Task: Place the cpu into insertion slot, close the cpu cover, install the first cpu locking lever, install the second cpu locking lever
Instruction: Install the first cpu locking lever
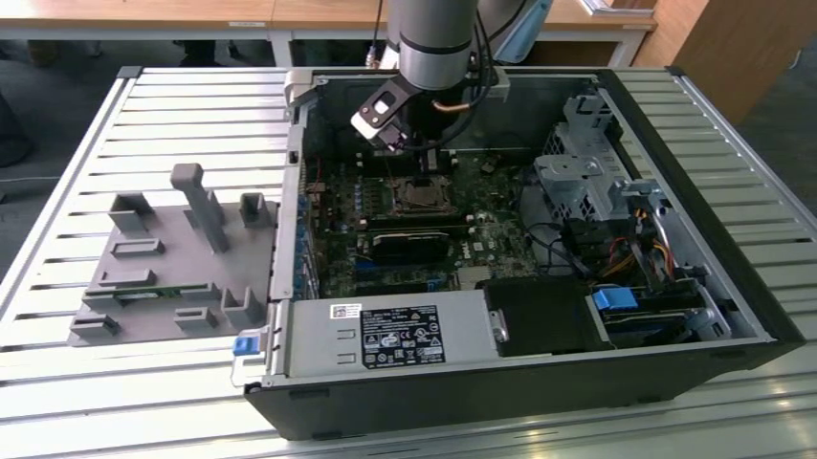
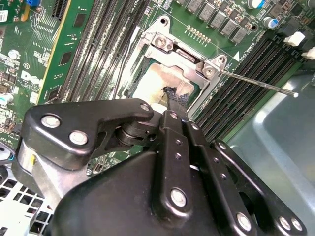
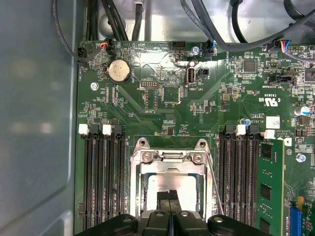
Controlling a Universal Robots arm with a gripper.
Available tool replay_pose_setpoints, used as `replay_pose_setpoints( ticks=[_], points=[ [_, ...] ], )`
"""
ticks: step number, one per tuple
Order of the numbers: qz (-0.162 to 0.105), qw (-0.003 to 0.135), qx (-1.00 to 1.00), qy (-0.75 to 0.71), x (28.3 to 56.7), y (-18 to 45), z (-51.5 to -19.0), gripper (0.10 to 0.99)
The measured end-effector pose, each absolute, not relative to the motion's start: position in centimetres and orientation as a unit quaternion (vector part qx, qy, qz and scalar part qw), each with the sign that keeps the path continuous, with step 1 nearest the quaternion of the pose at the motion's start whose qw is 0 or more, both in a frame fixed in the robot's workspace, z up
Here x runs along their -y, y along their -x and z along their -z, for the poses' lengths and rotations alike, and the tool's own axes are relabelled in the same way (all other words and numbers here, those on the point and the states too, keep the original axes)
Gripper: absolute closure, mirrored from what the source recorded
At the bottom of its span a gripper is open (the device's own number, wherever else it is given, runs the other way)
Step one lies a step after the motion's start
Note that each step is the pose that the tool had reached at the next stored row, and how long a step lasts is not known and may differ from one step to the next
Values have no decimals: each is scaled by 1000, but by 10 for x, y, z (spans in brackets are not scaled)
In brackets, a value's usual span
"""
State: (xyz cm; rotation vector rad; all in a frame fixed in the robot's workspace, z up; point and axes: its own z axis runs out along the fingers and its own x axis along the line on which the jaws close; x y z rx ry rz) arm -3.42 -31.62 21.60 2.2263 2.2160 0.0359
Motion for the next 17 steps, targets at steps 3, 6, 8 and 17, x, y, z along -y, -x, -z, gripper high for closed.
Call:
replay_pose_setpoints(
  ticks=[3, 6, 8, 17],
  points=[
    [-11, 0, -705, -709, 316, 34, -216, 980],
    [-11, 0, -705, -709, 316, 34, -217, 980],
    [-11, 0, -705, -709, 316, 34, -218, 980],
    [-11, 0, -705, -709, 316, 34, -221, 980]
  ],
)
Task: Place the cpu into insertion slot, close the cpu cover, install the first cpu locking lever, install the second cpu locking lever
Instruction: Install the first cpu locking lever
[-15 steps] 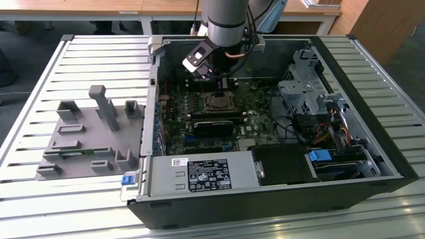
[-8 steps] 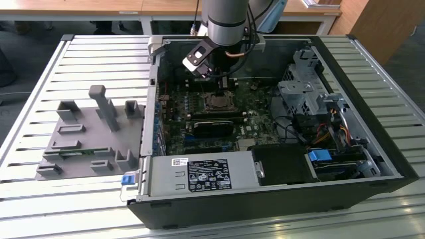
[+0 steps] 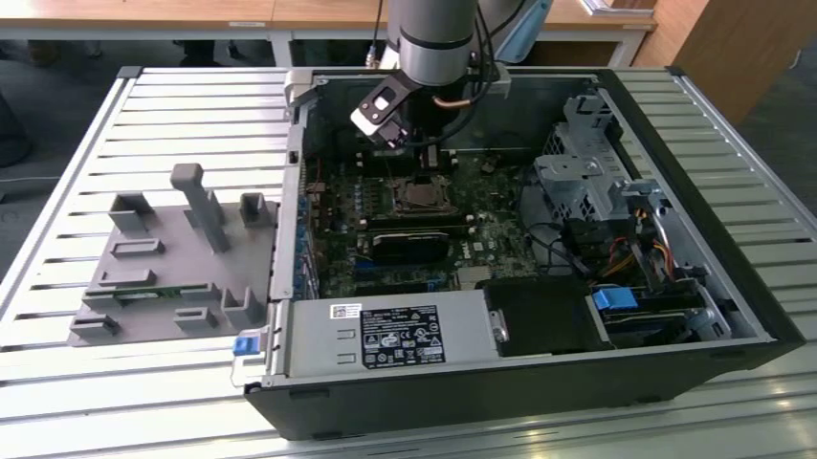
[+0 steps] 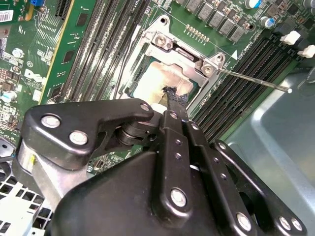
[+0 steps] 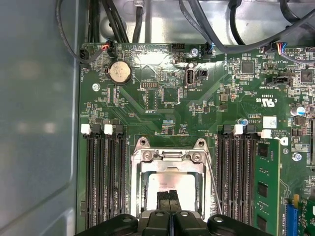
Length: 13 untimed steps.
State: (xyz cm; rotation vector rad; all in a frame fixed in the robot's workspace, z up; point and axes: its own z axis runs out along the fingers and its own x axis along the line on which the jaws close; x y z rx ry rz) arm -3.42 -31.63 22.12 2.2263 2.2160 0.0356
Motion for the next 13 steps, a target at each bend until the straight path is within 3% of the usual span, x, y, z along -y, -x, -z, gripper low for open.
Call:
replay_pose_setpoints(
  ticks=[13],
  points=[
    [-11, 0, -705, -709, 316, 34, -224, 980]
  ],
)
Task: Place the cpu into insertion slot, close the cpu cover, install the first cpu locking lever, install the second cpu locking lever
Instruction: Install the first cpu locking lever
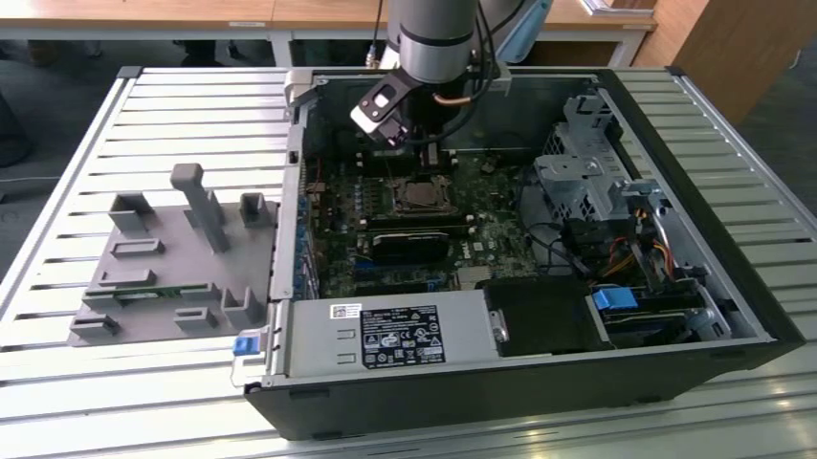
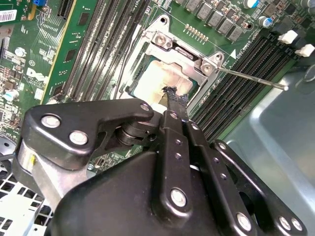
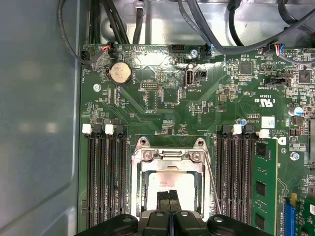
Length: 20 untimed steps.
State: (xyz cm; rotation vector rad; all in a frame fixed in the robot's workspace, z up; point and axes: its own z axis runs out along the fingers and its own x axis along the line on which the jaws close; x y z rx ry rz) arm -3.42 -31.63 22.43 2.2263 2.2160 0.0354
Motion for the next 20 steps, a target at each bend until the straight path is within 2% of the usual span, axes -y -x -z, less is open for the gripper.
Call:
replay_pose_setpoints(
  ticks=[20],
  points=[
    [-11, 0, -705, -709, 316, 34, -231, 980]
  ],
)
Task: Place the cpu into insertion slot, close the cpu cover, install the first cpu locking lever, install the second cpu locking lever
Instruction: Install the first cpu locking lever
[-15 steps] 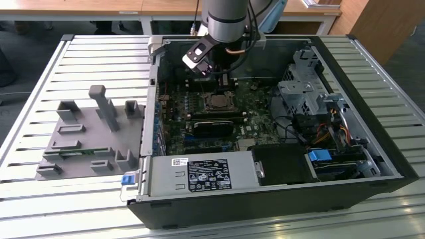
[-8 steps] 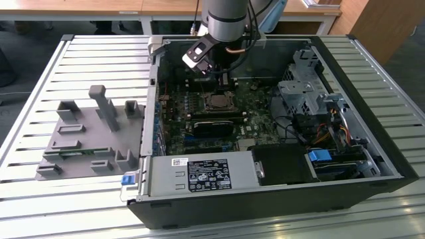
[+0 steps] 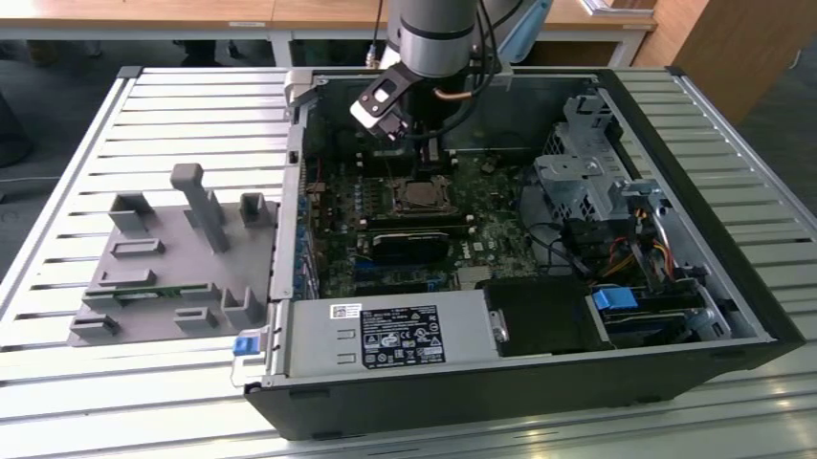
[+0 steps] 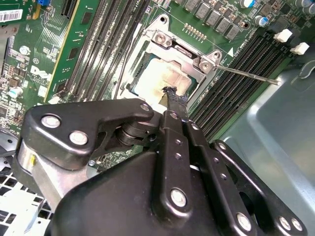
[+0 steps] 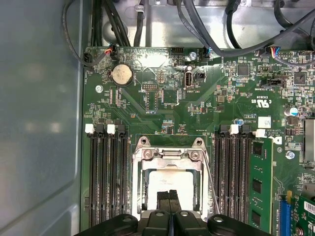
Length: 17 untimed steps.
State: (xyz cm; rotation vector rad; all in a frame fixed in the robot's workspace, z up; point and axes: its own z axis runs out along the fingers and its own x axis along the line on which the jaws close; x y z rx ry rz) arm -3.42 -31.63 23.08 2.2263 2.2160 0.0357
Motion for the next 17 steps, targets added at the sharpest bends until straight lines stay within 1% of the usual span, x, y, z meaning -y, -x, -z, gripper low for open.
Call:
replay_pose_setpoints(
  ticks=[17],
  points=[
    [-11, 0, -705, -709, 316, 34, -234, 980]
  ],
)
